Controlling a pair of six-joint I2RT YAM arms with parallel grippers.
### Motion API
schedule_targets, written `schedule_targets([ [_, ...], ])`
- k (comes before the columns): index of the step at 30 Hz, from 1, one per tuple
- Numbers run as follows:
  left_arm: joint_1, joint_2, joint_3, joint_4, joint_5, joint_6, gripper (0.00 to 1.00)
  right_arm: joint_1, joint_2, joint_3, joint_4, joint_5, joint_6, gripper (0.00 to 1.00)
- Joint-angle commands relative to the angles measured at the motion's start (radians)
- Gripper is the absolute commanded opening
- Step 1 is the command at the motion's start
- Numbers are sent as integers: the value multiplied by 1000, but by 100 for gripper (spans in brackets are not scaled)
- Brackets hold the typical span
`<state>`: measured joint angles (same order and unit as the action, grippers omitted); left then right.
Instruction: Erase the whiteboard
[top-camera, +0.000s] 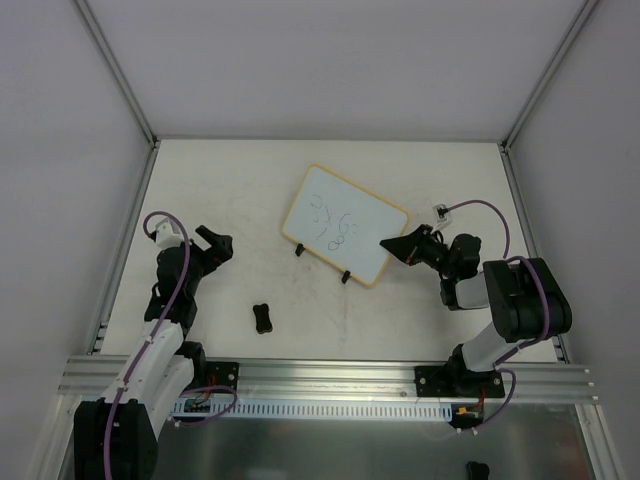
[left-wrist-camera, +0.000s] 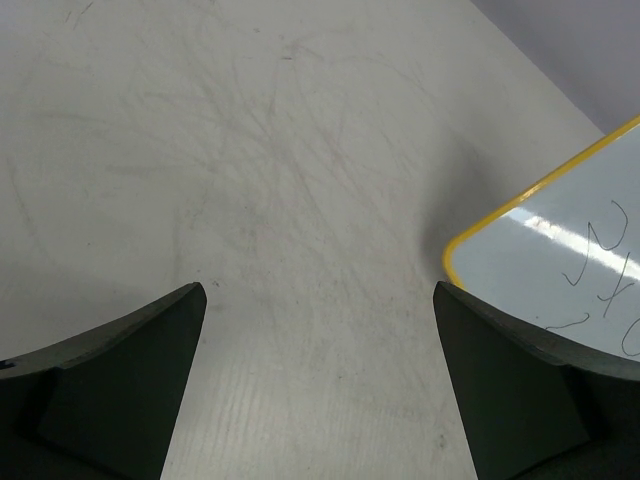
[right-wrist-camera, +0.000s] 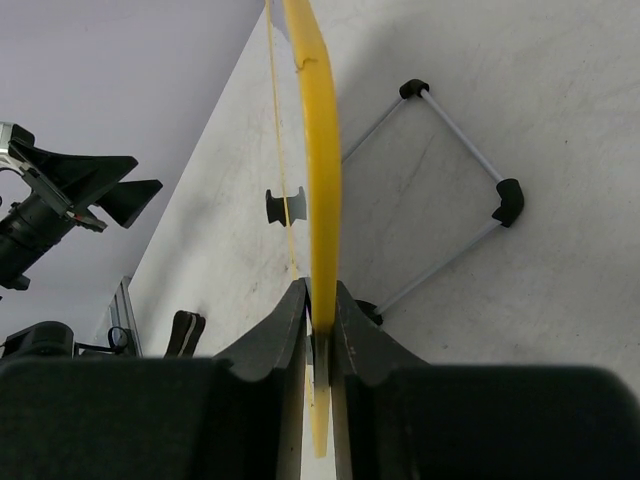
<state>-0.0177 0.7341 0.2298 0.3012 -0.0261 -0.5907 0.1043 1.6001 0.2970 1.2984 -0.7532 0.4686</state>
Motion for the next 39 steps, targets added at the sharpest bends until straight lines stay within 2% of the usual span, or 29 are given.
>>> schedule_targets([
  [1,4,19,37,35,23,-3,99,-8,7,10,234,18,-30,0],
  [6,2,34,36,-19,20,-157,99,-11,8,8,233,18,-35,0],
  [11,2,33,65,-20,182,-213,99,-12,1,4,233,17,-33,0],
  [14,2,22,65,-20,219,-276,99,-14,-5,5,233,15,-33,0],
  [18,4,4,74,-25,291,-310,99,-14,-6,5,233,14,-30,0],
  [27,4,-29,149,-99,495,-228,99,-14,-12,4,233,9,-30,0],
  [28,4,-22,184,-128,508,-222,99,-15,-12,4,233,9,-30,0],
  [30,4,25,245,-297,494,-178,99,-14,-15,4,233,8,-30,0],
  [31,2,54,332,-391,474,-154,99,-14,-15,4,233,8,-31,0],
  [33,-13,138,413,-628,368,-85,99,-15,-16,7,234,6,-28,0],
  [39,-53,185,467,-774,315,-46,99,-12,-22,5,233,0,-27,0],
])
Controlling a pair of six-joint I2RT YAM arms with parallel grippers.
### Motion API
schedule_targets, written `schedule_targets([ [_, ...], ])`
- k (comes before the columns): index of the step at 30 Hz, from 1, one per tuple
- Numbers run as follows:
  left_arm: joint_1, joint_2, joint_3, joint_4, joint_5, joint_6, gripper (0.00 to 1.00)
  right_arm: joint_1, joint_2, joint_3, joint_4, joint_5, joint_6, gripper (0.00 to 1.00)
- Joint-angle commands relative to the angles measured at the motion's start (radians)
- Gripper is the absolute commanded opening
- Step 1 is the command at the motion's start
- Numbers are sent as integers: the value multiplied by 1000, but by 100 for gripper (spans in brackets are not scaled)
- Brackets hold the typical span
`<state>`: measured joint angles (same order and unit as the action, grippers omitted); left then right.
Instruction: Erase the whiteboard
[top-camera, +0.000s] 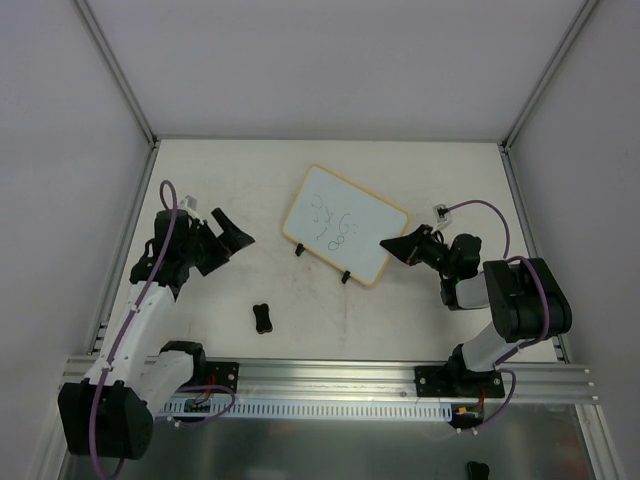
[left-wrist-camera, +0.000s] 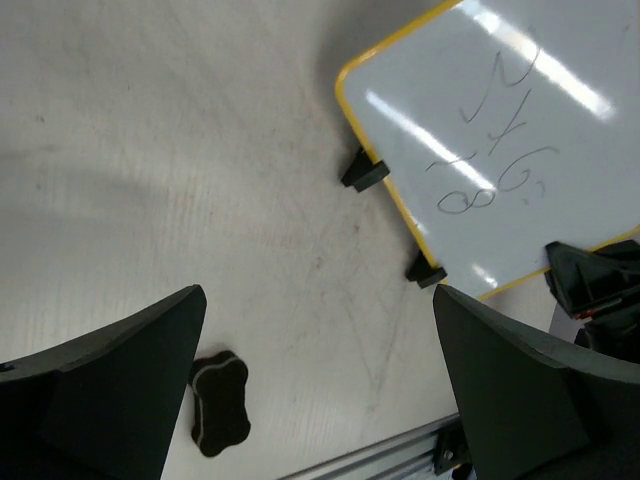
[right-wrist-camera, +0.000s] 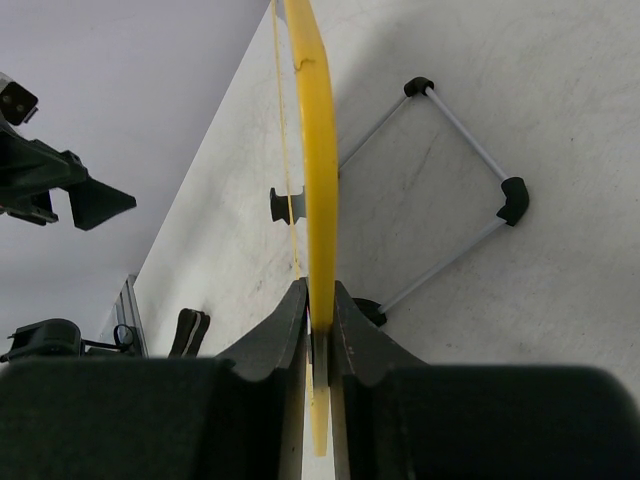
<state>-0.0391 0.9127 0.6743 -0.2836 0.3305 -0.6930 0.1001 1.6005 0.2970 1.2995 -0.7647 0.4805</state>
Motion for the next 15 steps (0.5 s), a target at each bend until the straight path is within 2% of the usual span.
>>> schedule_targets([
  [1,-47,8,21,-206,-53,56,99,-10,-20,7,231,10,-37,0],
  [5,-163,32,1,-224,-116,35,99,-11,-14,8,231,10,-34,0],
  [6,-229,34,-10,-226,-164,11,99,-10,-11,10,231,11,-36,0],
  [11,-376,51,-39,-233,-281,-39,99,-11,-19,7,231,7,-39,0],
  [15,-415,87,-71,-241,-315,-33,99,-10,-11,11,231,4,-34,0],
])
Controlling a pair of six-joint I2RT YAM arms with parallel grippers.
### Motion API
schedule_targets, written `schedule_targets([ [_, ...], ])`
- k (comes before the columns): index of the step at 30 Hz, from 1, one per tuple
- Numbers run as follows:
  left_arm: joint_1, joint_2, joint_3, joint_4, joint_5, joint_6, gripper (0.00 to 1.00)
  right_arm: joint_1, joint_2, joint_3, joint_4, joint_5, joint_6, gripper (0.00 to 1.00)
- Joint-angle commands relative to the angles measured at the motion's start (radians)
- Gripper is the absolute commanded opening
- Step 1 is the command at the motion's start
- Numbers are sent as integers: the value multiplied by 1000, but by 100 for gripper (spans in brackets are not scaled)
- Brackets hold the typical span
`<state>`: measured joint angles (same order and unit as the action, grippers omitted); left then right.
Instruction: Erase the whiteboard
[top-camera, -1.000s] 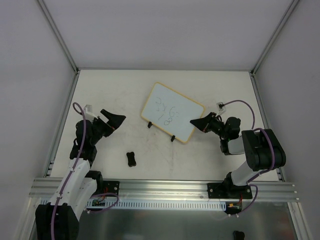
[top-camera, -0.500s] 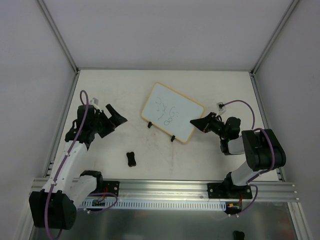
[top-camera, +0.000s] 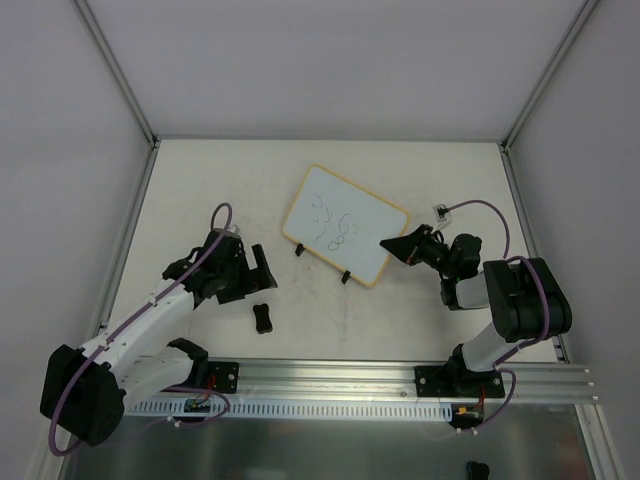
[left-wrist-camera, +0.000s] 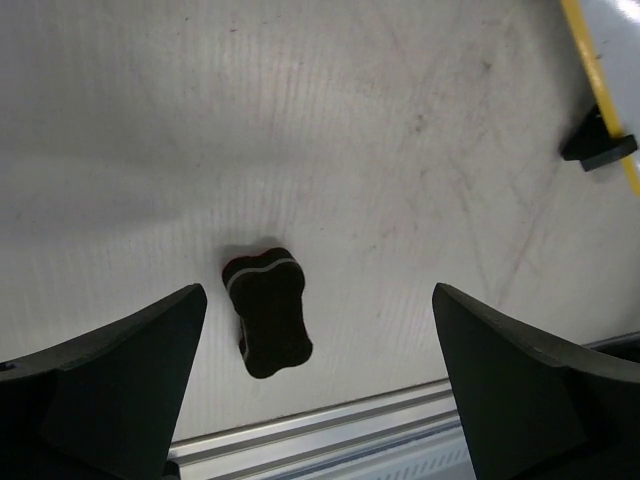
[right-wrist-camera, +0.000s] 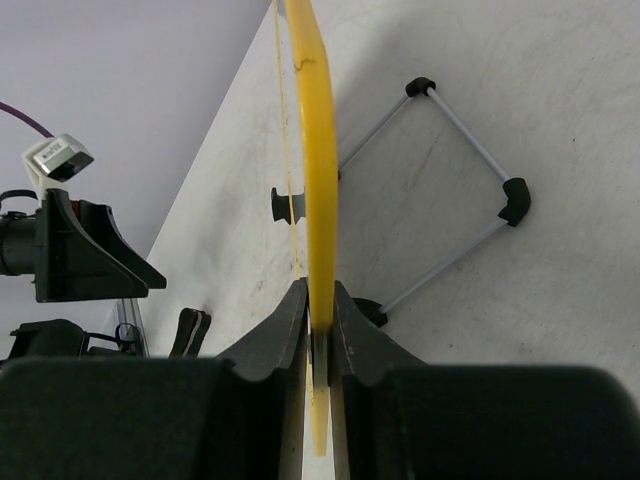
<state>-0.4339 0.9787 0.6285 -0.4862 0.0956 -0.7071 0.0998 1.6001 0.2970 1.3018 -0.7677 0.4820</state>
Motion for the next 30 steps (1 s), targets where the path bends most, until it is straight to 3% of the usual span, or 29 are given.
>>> schedule_targets([
  [1,-23,25,-38,-40,-88,-17,98,-11,-9,13,229,5,-34,0],
  [9,-40,84,-44,-48,-89,-6,91,-9,-6,14,229,5,-36,0],
  [19,-172,147,-27,-63,-115,-66,89,-9,-2,19,229,2,-31,0],
  [30,-216,204,-26,-71,-177,-80,75,-11,-11,14,229,2,-33,0],
])
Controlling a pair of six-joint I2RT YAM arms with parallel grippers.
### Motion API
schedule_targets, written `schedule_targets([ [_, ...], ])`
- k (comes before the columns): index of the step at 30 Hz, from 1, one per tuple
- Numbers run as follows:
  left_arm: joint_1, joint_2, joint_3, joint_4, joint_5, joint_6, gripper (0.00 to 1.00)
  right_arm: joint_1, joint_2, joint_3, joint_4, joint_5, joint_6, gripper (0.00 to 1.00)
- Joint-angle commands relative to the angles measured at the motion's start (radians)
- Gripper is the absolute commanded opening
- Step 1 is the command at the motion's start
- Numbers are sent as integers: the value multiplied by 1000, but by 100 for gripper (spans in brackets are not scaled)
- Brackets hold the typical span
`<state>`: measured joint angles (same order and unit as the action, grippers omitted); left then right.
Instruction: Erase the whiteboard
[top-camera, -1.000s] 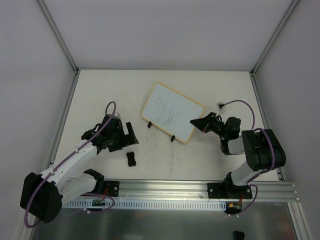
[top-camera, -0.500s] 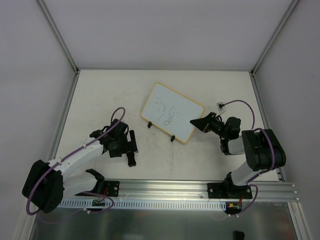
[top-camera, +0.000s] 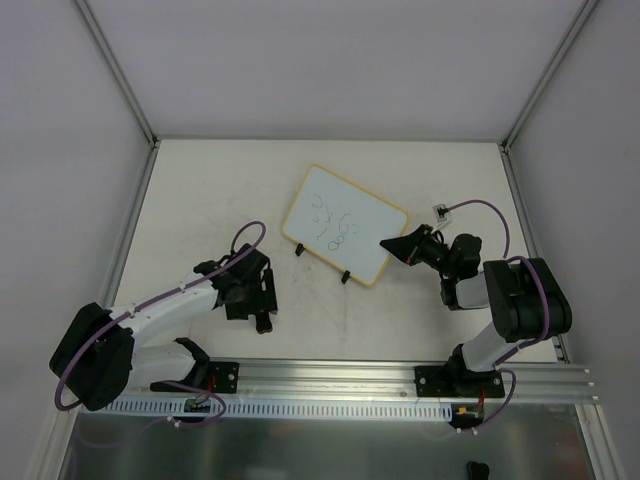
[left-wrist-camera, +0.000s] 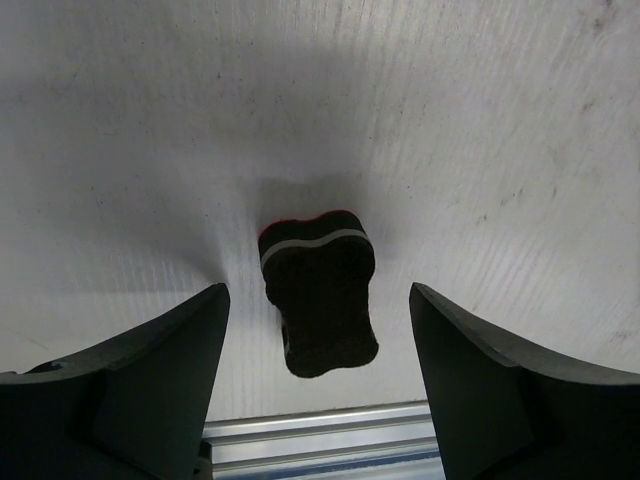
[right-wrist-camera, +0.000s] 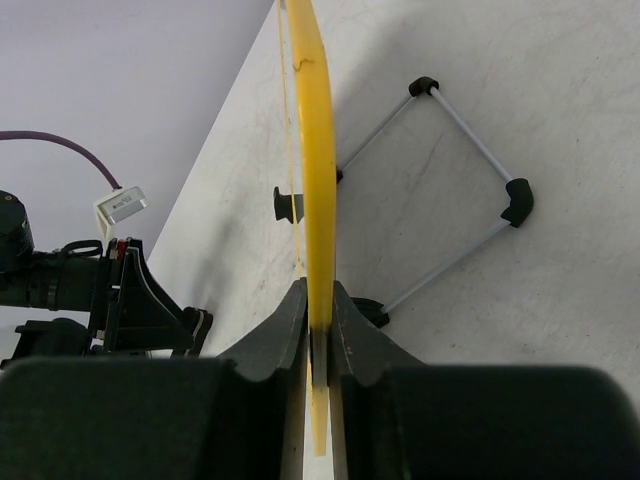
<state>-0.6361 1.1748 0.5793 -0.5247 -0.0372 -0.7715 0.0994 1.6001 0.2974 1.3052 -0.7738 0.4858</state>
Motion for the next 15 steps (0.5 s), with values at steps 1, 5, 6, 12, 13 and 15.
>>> schedule_targets([
  [1,-13,13,24,-32,-47,-14,73,-10,-9,14,226,5,-36,0],
  [5,-13,35,33,-35,-47,-12,65,-10,-8,14,226,5,-35,0],
  [6,-14,49,34,-34,-47,-12,65,-10,-9,16,227,7,-35,0],
  [12,-27,88,50,-35,-50,3,50,-10,-11,14,226,5,-33,0],
  [13,-28,88,50,-35,-50,5,50,-10,-11,14,226,5,-33,0],
  [15,-36,92,57,-38,-47,5,49,-10,-11,14,226,5,-33,0],
])
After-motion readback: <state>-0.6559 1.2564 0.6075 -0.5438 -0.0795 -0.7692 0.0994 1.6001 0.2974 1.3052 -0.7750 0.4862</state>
